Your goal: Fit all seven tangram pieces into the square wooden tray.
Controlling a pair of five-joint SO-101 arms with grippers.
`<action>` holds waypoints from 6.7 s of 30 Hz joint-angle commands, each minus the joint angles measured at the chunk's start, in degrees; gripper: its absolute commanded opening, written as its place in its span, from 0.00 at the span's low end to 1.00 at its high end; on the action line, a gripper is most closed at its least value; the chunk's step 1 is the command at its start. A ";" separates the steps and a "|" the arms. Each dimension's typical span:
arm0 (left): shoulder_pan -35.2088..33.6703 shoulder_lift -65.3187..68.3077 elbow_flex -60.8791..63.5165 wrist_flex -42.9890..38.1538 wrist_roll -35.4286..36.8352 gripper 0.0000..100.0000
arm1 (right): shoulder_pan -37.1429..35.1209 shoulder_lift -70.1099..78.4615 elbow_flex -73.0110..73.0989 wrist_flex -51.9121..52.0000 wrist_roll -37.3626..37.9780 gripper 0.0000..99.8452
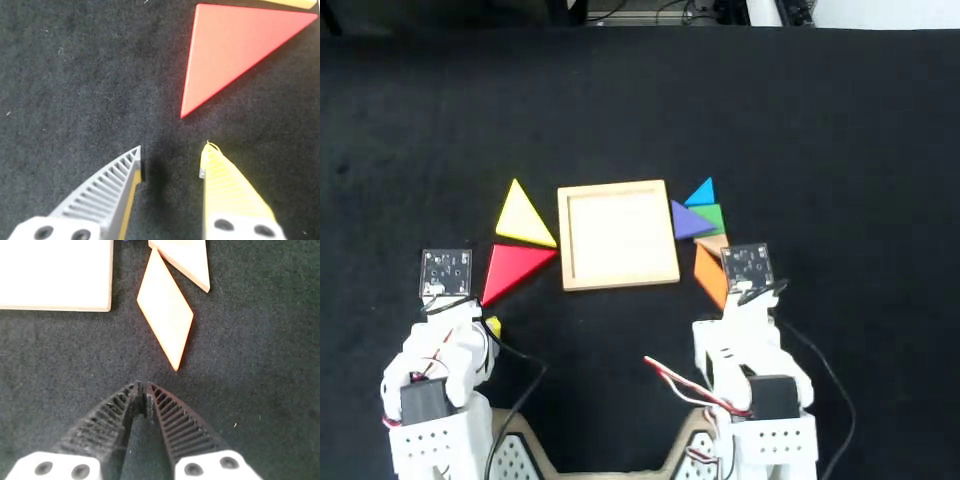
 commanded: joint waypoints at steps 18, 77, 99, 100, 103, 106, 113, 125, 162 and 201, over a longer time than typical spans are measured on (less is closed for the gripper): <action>-0.40 -0.53 1.10 0.26 -0.35 0.20 | 0.79 -2.42 0.13 0.44 0.35 0.01; -0.31 -0.53 1.10 0.26 -0.35 0.20 | 0.79 -2.42 0.13 0.44 0.35 0.01; -0.40 -0.53 1.10 0.26 -0.35 0.20 | 0.79 -2.42 0.13 0.44 0.35 0.01; -0.40 -0.53 1.10 0.26 -0.35 0.20 | 0.79 -2.42 0.13 0.44 0.35 0.01; -0.40 -0.53 1.10 0.26 -0.35 0.20 | 0.79 -2.42 0.13 0.44 0.35 0.01; -0.04 -0.53 1.10 0.26 -0.26 0.20 | 0.79 -2.42 0.13 0.44 0.35 0.01; -0.04 -0.53 1.10 0.18 -0.26 0.20 | 0.53 -2.42 0.13 0.44 0.09 0.01; 2.95 -0.62 -12.09 -14.77 -0.18 0.20 | 0.53 -2.42 0.13 0.44 0.09 0.01; 11.56 68.04 -68.97 -2.29 19.52 0.20 | -4.31 -1.98 0.04 -30.51 7.30 0.01; 7.87 130.73 -101.67 -5.01 43.87 0.39 | -4.48 -1.89 0.13 -27.34 13.71 0.01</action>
